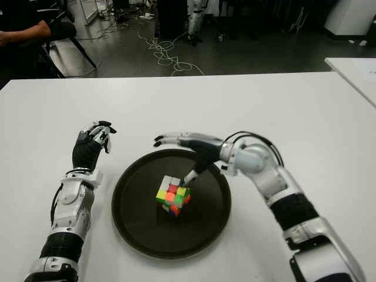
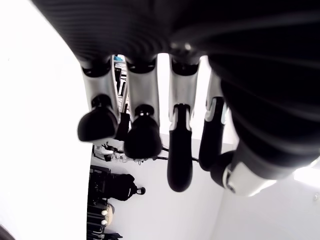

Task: Pick up the Rubik's Cube and put it in the plate

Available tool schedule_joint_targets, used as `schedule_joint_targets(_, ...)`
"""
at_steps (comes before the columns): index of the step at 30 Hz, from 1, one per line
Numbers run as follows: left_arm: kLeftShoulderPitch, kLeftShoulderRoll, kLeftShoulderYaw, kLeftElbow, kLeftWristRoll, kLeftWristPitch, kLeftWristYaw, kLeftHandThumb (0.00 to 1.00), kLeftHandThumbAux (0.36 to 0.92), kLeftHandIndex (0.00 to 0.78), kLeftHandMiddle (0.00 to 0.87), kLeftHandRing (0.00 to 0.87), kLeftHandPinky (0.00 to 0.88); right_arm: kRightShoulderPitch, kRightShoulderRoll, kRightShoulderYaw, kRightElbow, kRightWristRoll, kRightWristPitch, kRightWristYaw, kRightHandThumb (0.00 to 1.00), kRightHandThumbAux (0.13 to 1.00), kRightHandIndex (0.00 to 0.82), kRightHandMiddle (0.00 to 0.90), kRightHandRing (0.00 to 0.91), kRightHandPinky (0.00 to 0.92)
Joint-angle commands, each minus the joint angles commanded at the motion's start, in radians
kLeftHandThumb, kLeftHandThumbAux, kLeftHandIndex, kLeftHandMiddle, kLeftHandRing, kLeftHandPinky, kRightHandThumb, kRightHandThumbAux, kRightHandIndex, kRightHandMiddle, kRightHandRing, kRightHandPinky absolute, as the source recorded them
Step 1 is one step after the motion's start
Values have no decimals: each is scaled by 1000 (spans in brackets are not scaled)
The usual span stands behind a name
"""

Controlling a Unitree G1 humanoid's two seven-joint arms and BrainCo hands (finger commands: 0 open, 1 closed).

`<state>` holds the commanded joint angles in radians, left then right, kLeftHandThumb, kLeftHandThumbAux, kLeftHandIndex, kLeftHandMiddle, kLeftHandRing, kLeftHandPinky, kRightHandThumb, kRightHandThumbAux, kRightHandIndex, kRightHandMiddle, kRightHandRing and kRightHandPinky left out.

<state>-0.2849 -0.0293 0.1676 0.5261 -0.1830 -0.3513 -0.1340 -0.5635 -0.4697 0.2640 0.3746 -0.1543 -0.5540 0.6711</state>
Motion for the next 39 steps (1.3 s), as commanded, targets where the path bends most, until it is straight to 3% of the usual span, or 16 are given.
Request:
schedule_joint_targets(3, 0, -1, 0, -1, 3, 0, 3, 857, 659, 425, 530, 784, 804, -1, -15, -53, 10, 86, 24, 33, 0, 859, 0, 0, 0, 0)
schedule_joint_targets(7, -1, -3, -1, -6, 5, 5, 9, 858, 659, 427, 530, 786, 804, -1, 49, -133, 31, 177, 86, -32, 0, 863, 0, 0, 0, 0)
schedule_joint_targets(9, -2, -2, -2, -6, 8, 8, 12, 858, 659, 427, 530, 786, 803, 8, 93, -192, 46, 245, 83, -80, 0, 866, 0, 0, 0, 0)
schedule_joint_targets(11, -4, -1, -2, -5, 9, 9, 13, 858, 659, 427, 529, 785, 801, 14, 115, -229, 52, 288, 82, -103, 0, 866, 0, 5, 0, 0)
schedule_joint_targets(14, -7, 2, -2, -2, 7, 10, 9, 858, 659, 427, 529, 783, 798, 73, 152, -308, 3, 376, 114, -162, 0, 851, 16, 43, 28, 23)
schedule_joint_targets(16, -8, 4, -2, -1, 5, 13, 7, 858, 659, 426, 531, 784, 798, 140, 193, -346, -33, 405, 146, -228, 0, 839, 46, 89, 73, 63)
schedule_joint_targets(17, -9, 5, -1, 1, 2, 14, 4, 858, 659, 426, 531, 785, 798, 194, 239, -358, -49, 399, 151, -292, 0, 837, 55, 102, 87, 75)
schedule_joint_targets(19, -10, 6, -1, 4, -1, 14, 0, 858, 659, 426, 532, 787, 798, 265, 318, -366, -54, 374, 146, -393, 20, 847, 131, 196, 190, 221)
schedule_joint_targets(22, -10, 7, 0, 7, -5, 13, -7, 858, 659, 424, 534, 789, 802, 291, 403, -358, 35, 325, 138, -505, 67, 866, 234, 298, 297, 326)
schedule_joint_targets(26, -11, 6, 0, 11, -4, 8, -8, 857, 660, 422, 537, 792, 806, 280, 433, -352, 130, 291, 152, -563, 109, 876, 306, 371, 375, 396)
schedule_joint_targets(30, -14, 3, 2, 21, 1, -1, -2, 857, 660, 421, 538, 795, 807, 276, 422, -346, 75, 258, 319, -613, 123, 861, 311, 396, 405, 421)
schedule_joint_targets(34, -15, 1, 3, 22, 0, -3, -2, 857, 660, 421, 537, 799, 807, 272, 438, -334, 11, 228, 365, -643, 120, 847, 298, 393, 407, 423)
schedule_joint_targets(36, -15, 0, 3, 21, 0, -4, -1, 857, 660, 421, 536, 798, 807, 271, 443, -327, 13, 206, 340, -656, 119, 847, 294, 392, 406, 421)
schedule_joint_targets(39, -11, -1, 2, 19, 2, -8, -2, 857, 661, 422, 533, 794, 805, 268, 438, -317, 60, 160, 239, -680, 120, 847, 290, 389, 406, 419)
